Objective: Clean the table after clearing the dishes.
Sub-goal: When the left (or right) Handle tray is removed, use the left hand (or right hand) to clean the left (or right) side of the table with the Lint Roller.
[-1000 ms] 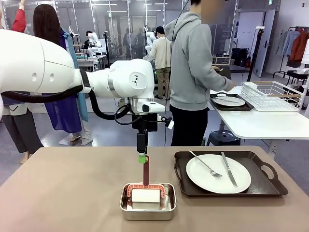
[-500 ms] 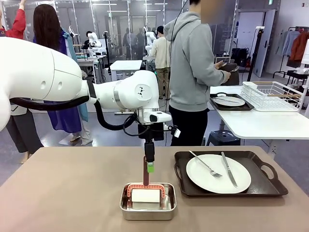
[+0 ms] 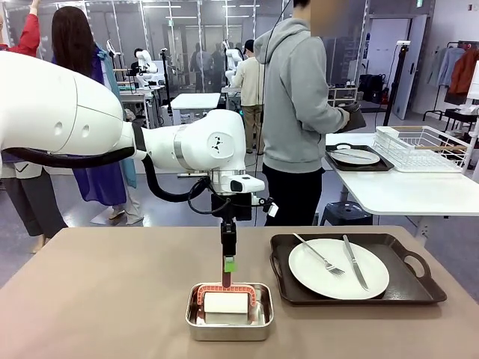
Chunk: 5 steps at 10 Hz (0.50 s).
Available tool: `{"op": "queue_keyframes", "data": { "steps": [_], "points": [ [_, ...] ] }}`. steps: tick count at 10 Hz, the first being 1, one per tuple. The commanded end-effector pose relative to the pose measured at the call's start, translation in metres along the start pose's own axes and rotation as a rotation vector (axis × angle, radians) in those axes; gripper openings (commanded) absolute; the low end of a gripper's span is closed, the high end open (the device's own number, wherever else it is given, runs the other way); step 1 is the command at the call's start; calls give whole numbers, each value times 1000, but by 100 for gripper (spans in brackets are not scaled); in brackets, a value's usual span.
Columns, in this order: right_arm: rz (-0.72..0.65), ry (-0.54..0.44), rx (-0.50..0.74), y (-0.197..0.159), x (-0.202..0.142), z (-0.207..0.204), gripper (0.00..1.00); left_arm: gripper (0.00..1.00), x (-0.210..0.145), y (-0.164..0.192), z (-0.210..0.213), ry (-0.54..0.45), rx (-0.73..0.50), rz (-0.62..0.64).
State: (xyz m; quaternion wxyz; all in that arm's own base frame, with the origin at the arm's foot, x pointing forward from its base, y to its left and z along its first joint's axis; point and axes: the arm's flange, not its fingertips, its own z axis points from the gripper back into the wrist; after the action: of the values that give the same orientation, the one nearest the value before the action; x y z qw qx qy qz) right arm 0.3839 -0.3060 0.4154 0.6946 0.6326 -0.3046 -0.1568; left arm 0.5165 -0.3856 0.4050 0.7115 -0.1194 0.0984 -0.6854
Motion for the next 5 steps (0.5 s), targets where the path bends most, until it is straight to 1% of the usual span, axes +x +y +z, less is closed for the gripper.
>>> {"op": "queue_keyframes", "data": {
  "steps": [1, 2, 3, 4, 5],
  "points": [
    [2, 7, -1, 3, -6, 1, 100, 47, -9, -10, -4, 10, 20, 21],
    [2, 7, -1, 3, -6, 1, 100, 0, -9, -10, -4, 14, 23, 16],
    [2, 7, -1, 3, -6, 1, 100, 21, -8, -12, -3, 14, 25, 14],
    [2, 7, -1, 3, -6, 1, 100, 0, -9, -12, -3, 11, 31, 8],
    [2, 7, -1, 3, -6, 1, 100, 0, -10, -15, 0, 19, 32, 21]
  ]
}}
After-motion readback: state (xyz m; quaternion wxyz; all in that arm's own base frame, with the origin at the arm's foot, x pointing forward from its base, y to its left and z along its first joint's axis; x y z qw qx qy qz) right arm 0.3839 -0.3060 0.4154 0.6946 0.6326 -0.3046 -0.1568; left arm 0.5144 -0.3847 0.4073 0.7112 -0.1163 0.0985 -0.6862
